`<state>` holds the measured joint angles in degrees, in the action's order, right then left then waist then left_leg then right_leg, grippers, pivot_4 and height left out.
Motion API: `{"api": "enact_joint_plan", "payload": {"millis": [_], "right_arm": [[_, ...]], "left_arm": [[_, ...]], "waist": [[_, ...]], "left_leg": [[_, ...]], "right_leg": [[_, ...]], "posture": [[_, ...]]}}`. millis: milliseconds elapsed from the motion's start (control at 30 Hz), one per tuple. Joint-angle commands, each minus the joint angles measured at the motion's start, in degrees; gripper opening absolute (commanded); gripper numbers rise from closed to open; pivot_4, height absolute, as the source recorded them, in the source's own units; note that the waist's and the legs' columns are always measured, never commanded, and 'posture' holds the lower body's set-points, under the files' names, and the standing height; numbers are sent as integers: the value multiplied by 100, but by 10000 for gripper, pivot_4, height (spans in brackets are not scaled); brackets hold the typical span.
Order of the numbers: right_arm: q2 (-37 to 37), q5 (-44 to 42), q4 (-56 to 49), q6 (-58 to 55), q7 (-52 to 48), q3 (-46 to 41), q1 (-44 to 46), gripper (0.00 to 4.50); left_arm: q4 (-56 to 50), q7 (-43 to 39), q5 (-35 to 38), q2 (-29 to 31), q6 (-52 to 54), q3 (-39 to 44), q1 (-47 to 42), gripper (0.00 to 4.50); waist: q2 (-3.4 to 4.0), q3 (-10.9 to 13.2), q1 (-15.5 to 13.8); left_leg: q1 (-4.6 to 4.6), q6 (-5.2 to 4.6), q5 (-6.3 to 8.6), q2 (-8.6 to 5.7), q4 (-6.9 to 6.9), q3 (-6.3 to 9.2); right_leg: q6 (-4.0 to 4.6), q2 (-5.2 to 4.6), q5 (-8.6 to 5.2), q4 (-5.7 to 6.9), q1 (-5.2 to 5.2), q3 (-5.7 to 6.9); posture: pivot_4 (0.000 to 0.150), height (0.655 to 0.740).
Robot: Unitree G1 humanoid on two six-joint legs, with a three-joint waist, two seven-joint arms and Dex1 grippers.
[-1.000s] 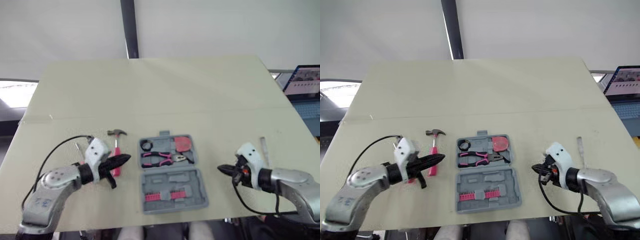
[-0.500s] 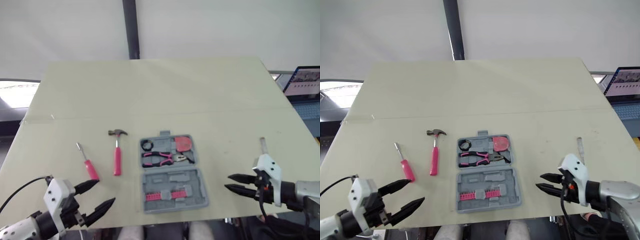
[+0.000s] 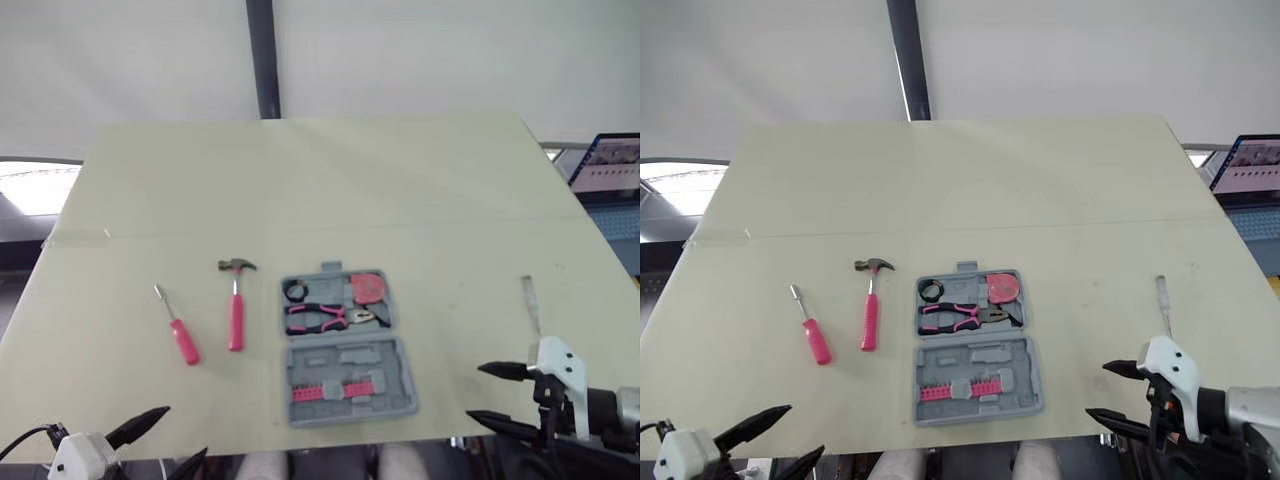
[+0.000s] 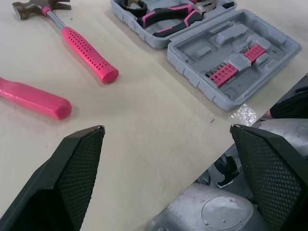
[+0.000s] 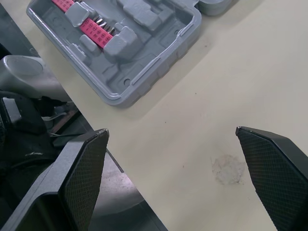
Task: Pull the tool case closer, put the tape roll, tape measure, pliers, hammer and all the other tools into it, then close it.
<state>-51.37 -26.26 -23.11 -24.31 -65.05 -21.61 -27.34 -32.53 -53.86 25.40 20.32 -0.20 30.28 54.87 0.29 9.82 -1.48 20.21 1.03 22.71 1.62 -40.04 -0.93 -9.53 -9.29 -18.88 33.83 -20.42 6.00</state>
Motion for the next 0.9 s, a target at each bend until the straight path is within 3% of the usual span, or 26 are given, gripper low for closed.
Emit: {"api": "enact_joint_plan", "payload": {"millis": [33,567,900], "right_arm": [[76,-2,-12,110,43,9,46,44702],[359,33,-158,99,442,202,246,44702],[489,89,-2,5,833,212,496,44702]], "left_arm": [[85,-5,-33,77,-195,-76,-71,45000],[-260,610,-57,193,109,-875,-536,45000],[-707,68,334,1070,274,-1459,-1614,45000]], "waist": [[0,0,-1],[1,-1,-5],[15,-10,-11]], "left_leg": [[0,0,0,0,-3,0],[-2,0,0,0,-3,0],[-4,1,-1,0,-4,0]], "right_leg": [[0,0,0,-1,0,0],[-2,0,1,9,2,0],[-3,0,2,16,3,0]], "posture": [[1500,7360],[1500,7360],[1500,7360]]}}
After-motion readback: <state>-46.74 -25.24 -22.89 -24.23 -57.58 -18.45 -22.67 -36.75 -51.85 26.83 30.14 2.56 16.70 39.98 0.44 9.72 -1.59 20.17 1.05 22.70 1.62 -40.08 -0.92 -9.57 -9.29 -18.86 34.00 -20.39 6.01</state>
